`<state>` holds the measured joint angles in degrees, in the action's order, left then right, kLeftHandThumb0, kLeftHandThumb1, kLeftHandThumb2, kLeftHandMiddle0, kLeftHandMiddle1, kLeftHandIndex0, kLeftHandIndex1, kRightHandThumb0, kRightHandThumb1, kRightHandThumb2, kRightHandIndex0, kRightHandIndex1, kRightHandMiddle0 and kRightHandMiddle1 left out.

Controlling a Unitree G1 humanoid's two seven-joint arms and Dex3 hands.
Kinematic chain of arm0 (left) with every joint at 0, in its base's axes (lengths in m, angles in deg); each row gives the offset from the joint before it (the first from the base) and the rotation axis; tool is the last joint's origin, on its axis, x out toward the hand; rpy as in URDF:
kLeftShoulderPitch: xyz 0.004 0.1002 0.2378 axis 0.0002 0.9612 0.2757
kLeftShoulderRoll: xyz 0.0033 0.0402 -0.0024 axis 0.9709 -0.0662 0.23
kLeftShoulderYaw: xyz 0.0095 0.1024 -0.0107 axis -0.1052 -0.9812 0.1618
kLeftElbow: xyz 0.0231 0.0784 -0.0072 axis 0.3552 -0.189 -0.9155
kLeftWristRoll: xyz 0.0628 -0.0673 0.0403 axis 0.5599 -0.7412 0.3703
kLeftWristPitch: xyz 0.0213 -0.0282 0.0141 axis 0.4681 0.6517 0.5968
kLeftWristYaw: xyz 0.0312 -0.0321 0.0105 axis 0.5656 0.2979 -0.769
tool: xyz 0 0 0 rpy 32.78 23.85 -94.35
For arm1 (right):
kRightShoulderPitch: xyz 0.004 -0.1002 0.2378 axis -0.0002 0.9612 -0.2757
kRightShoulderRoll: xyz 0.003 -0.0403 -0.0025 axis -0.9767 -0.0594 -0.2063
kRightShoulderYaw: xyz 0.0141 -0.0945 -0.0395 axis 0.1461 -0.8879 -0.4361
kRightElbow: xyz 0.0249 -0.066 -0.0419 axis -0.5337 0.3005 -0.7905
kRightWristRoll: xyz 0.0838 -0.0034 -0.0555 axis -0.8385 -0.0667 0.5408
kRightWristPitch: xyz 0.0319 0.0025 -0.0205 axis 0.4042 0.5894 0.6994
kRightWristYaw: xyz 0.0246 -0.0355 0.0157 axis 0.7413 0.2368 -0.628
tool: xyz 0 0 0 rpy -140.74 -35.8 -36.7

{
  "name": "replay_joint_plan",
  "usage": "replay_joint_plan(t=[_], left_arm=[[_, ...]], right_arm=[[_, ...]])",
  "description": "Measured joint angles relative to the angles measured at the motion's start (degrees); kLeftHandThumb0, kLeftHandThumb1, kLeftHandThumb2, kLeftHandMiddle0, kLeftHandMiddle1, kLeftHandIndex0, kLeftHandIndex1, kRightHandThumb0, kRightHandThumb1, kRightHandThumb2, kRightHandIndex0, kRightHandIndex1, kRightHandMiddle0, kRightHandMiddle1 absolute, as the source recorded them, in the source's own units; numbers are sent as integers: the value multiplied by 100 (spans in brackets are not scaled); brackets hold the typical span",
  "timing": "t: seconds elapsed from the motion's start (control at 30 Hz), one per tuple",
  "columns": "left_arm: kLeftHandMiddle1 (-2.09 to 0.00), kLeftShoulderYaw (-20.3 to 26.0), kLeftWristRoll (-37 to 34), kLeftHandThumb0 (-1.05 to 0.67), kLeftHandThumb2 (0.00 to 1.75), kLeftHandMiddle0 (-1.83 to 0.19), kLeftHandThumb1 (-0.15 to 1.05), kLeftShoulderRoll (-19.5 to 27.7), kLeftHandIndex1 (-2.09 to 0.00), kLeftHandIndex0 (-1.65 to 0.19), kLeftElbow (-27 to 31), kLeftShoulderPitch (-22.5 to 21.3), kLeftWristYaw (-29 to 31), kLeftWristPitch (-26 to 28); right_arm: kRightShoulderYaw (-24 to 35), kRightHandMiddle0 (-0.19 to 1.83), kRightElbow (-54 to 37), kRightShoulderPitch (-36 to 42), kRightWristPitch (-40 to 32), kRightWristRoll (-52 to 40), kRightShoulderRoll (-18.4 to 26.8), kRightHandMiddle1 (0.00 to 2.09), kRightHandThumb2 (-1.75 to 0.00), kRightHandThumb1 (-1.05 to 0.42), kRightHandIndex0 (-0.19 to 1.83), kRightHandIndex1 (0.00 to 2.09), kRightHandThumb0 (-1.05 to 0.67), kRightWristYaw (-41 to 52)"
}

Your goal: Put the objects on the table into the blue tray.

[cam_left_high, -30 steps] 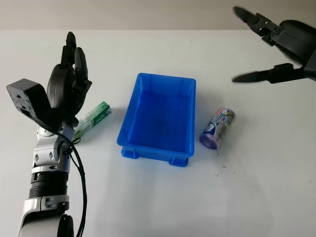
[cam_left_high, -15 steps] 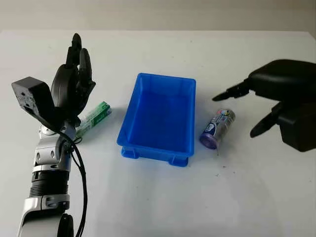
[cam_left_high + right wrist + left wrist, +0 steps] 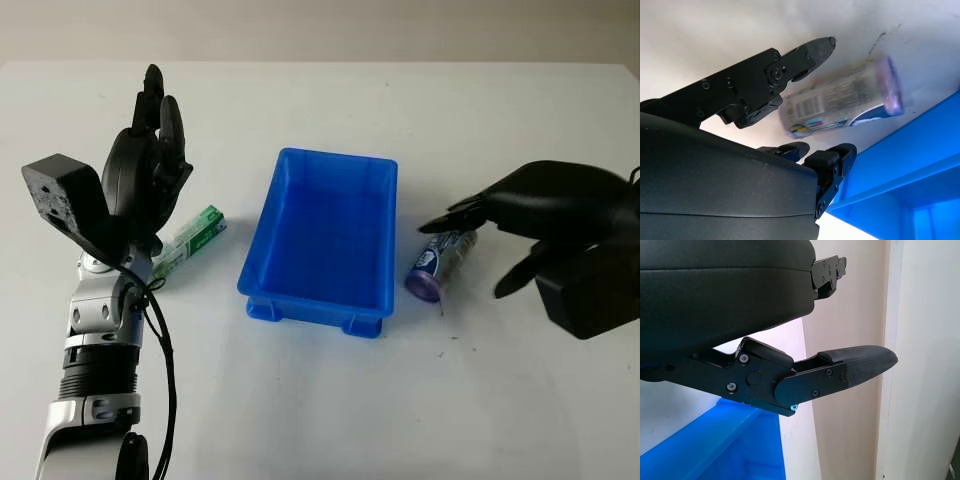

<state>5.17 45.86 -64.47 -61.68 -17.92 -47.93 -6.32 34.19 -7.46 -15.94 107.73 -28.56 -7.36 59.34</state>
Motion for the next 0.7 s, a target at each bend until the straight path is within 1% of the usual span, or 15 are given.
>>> replay_joint_plan(t=[0.13, 0.23, 0.27, 0.3, 0.33, 0.37, 0.4, 0.43, 0.47, 0.5, 0.57, 0.6, 0.7], left_arm=[[0, 1, -6, -80, 67, 19, 105, -4, 0, 19, 43, 0, -28, 54], [0, 18, -26, -79, 64, 19, 105, -9, 0, 19, 83, 0, -51, 55], [0, 21, -39, -79, 64, 19, 105, -13, 0, 19, 91, 0, -61, 56], [0, 24, -47, -79, 64, 19, 105, -14, 0, 19, 106, 1, -70, 60], [0, 26, -48, -79, 64, 19, 105, -14, 0, 19, 121, 1, -81, 65], [0, 26, -48, -79, 64, 19, 105, -14, 0, 19, 136, 1, -90, 74], [0, 26, -48, -79, 64, 19, 105, -13, 0, 19, 156, 2, -99, 92], [0, 25, -48, -79, 64, 19, 105, -13, 0, 19, 171, 2, -101, 108], [0, 25, -48, -79, 64, 19, 105, -13, 0, 19, 177, 2, -102, 118], [0, 24, -48, -79, 64, 19, 105, -13, 0, 19, 180, 2, -102, 122], [0, 30, -49, -79, 63, 19, 105, -13, 0, 19, 181, 2, -102, 122], [0, 43, -49, -79, 62, 19, 105, -12, 0, 19, 181, 2, -108, 121], [0, 39, -40, -79, 64, 19, 105, -10, 0, 19, 183, 2, -114, 120]], right_arm=[[-162, 45, 430, -56, 347, 217, -296, 6, -5, -79, 44, 5, -39, -469], [-280, 49, 705, -167, 561, 272, -476, 8, -6, -82, 50, 8, -38, -648], [-319, 52, 810, -210, 674, 289, -517, 11, -6, -82, 54, 10, -38, -726], [-342, 56, 925, -257, 800, 333, -555, 21, -6, -84, 60, 18, -37, -817], [-360, 44, 1024, -302, 916, 360, -577, 47, -6, -84, 56, 30, -36, -900], [-384, 32, 1110, -338, 1044, 390, -587, 91, -6, -84, 47, 73, -36, -980], [-415, 27, 1198, -374, 1168, 443, -599, 138, -6, -86, 34, 139, -35, -1065], [-440, 26, 1269, -418, 1255, 522, -610, 164, -6, -87, 30, 169, -35, -1165], [-479, 36, 1322, -480, 1356, 673, -614, 186, -6, -88, 41, 189, -37, -1300], [-532, 52, 1383, -550, 1471, 863, -616, 200, -5, -87, 62, 201, -43, -1486], [-589, 66, 1514, -615, 1642, 1261, -620, 207, -6, -90, 85, 207, -50, -1948], [-600, 77, 1543, -638, 1658, 1422, -620, 208, -7, -96, 96, 209, -55, -2135], [-648, 89, 1699, -704, 1691, 1801, -616, 209, -13, -104, 107, 209, -55, -2647]])
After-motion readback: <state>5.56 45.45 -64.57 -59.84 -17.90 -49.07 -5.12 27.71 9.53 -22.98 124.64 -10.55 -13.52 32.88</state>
